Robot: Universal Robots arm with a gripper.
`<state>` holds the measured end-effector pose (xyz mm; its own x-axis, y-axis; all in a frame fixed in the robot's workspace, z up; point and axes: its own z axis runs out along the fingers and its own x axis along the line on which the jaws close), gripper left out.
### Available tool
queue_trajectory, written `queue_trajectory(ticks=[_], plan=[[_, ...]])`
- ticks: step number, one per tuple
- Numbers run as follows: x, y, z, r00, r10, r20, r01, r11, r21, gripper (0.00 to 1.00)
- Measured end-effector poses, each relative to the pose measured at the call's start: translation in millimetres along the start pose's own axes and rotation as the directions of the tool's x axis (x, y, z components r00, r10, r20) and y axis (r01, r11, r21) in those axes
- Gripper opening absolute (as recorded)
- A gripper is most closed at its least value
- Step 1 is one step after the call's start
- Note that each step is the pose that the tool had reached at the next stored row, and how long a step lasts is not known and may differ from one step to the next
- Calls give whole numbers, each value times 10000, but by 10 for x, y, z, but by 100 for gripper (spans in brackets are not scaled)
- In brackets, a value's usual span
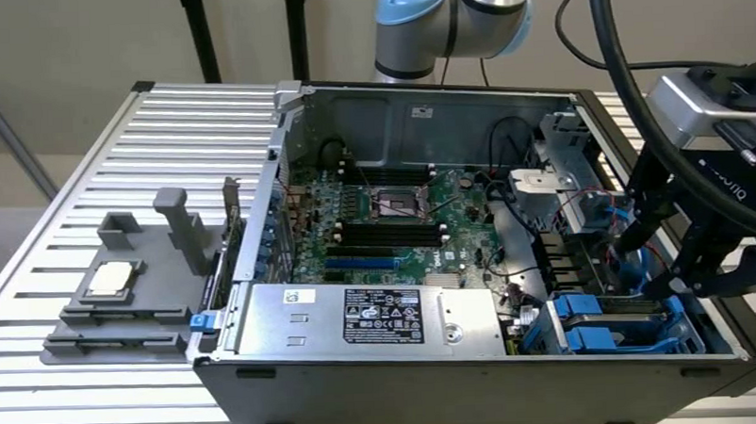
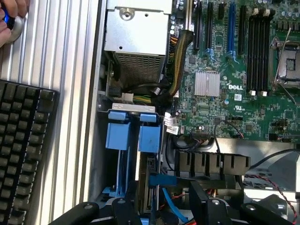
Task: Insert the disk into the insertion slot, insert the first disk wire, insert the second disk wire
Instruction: 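Insert the first disk wire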
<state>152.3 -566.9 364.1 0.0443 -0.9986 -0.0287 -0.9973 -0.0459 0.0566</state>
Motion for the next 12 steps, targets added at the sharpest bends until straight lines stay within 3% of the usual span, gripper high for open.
queue_trajectory(ticks=[3,12], plan=[[60,0,-18,10000,-1,21,1,10000,-21,55],[251,-155,-32,10000,4,71,-3,9997,-254,55]])
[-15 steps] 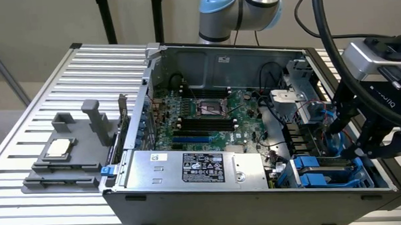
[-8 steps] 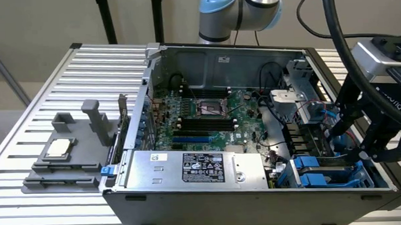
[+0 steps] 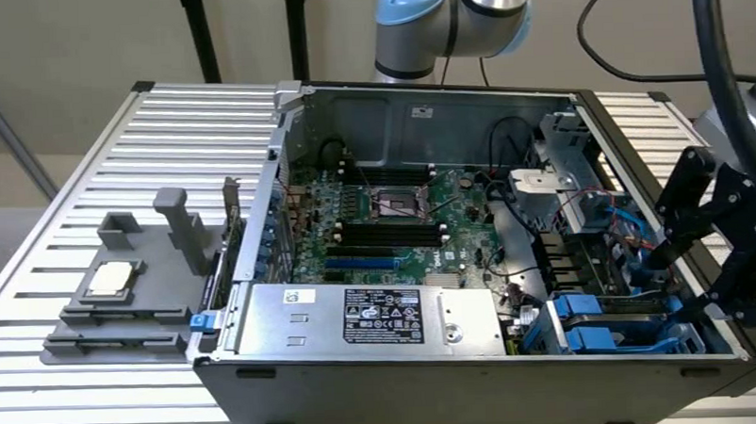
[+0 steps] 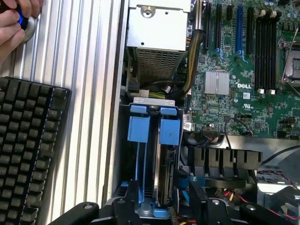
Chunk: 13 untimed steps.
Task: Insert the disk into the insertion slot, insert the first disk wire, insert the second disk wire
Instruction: 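Insert the first disk wire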
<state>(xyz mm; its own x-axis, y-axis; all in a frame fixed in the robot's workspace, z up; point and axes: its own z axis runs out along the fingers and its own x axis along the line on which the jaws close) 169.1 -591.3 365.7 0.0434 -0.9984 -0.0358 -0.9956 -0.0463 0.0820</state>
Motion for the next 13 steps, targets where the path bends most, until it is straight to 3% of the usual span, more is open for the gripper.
queue_trajectory(ticks=[6,8,13], plan=[[65,-65,41,10000,-18,72,19,10000,-67,55],[71,-71,52,9999,-48,156,49,10000,-66,55],[79,-79,73,9989,-160,437,162,9999,-54,55]])
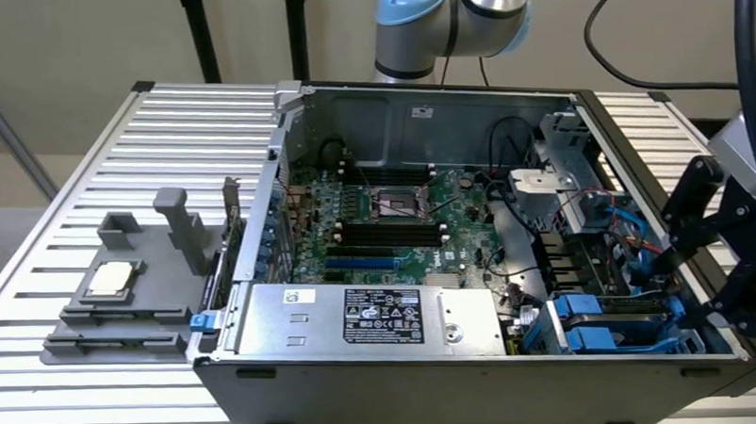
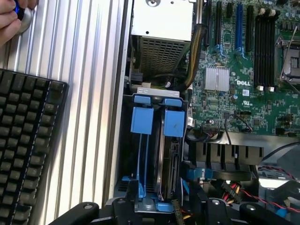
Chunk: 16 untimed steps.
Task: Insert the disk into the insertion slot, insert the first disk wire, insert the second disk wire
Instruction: 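Insert the first disk wire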
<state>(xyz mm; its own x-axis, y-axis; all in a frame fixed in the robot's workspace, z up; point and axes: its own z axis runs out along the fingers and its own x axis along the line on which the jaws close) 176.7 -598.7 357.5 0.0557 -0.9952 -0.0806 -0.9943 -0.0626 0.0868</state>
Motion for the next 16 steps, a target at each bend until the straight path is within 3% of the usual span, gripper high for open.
queue_trajectory(ticks=[9,16], plan=[[38,-12,59,9993,-201,305,202,9998,-1,55],[44,-20,98,9968,-515,607,516,9987,5,55]])
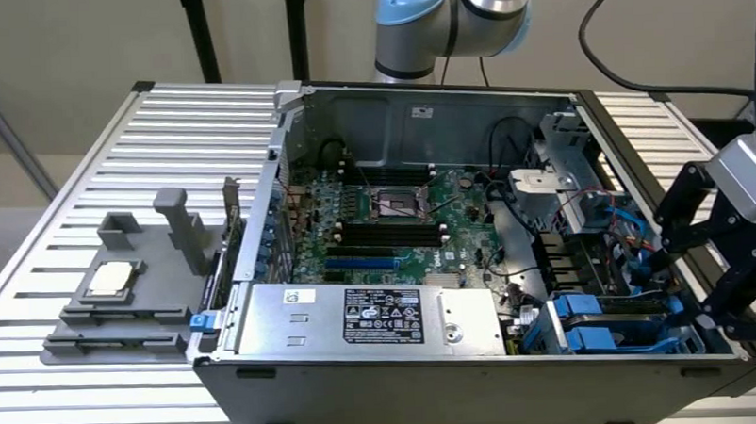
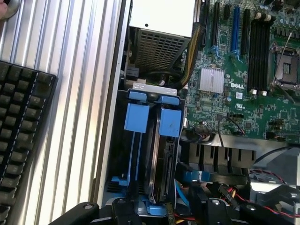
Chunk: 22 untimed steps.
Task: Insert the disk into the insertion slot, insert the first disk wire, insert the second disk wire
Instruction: 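Insert the first disk wire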
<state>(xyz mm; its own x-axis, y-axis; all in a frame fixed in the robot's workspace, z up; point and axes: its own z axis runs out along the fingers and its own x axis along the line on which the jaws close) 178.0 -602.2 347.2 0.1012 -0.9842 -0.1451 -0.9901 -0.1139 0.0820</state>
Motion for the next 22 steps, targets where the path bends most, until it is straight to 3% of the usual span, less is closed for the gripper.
queue_trajectory(ticks=[3,6,12,22], plan=[[2,-2,14,9997,-210,139,210,9998,-12,55],[5,-11,26,9990,-381,227,381,9993,-20,55],[8,-40,27,9974,-583,416,582,9983,48,55],[28,-68,28,9938,-953,578,942,9953,209,55]])
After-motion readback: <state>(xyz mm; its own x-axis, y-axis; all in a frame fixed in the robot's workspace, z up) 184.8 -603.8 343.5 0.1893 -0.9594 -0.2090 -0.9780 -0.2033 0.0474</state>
